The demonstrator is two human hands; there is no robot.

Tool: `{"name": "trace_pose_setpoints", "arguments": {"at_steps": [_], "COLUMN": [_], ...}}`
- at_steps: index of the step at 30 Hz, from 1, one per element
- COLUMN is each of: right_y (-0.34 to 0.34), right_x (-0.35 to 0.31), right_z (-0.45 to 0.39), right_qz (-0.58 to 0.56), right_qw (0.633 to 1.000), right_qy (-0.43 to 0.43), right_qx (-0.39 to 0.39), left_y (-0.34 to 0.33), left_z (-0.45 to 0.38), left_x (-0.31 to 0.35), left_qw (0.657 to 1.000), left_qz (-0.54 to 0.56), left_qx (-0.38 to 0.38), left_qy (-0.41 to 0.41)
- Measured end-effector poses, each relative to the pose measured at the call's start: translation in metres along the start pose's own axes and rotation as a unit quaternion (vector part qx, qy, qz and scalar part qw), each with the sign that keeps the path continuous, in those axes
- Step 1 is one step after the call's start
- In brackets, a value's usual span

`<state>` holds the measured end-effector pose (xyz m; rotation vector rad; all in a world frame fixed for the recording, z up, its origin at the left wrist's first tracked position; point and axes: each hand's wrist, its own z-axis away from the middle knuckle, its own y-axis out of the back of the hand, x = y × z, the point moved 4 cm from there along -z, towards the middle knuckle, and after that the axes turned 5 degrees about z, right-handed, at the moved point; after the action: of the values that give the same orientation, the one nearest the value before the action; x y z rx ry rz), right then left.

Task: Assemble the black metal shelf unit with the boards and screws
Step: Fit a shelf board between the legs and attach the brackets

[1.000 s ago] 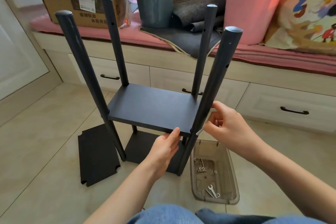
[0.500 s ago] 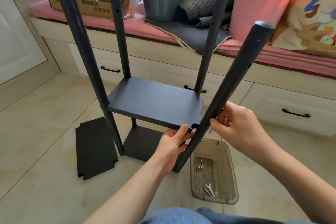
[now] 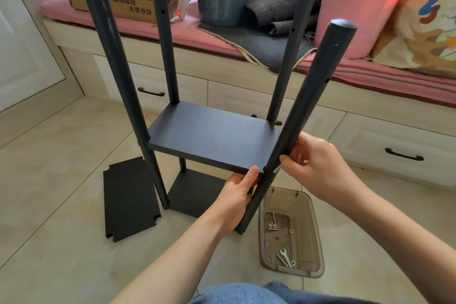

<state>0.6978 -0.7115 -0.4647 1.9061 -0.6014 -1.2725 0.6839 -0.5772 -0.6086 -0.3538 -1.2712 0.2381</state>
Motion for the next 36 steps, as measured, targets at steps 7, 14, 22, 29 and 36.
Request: {"name": "trace_pose_setpoints", "arguments": {"at_steps": [7,14,22,29,36], "right_y": [-0.001,-0.005,-0.020,-0.043,-0.054], "right_x": [0.000,0.008,0.049,0.060,0.061], "right_z": [0.001,0.011,0.043,0.059,0.065], "right_qz": [-0.004,-0.027,-0.130,-0.270,-0.319], "right_qw": [1.000,0.999,0.983,0.947,0.932], "right_qy": [-0.003,-0.012,-0.128,-0.176,-0.170], "right_qx": [-0.009,-0.027,-0.016,0.000,0.005], "left_y": [0.006,0.005,0.006,0.006,0.009], "left_z": [0.000,0.002,-0.001,-0.002,-0.003], "left_x": [-0.007,-0.010,-0.011,-0.011,-0.011], "left_qw": [1.000,0.999,0.998,0.998,0.999], "left_qz": [-0.028,-0.048,-0.048,-0.058,-0.038], "left_qx": [-0.008,0.004,0.027,0.027,0.023], "left_qy": [-0.004,-0.003,-0.010,-0.021,-0.028]}}
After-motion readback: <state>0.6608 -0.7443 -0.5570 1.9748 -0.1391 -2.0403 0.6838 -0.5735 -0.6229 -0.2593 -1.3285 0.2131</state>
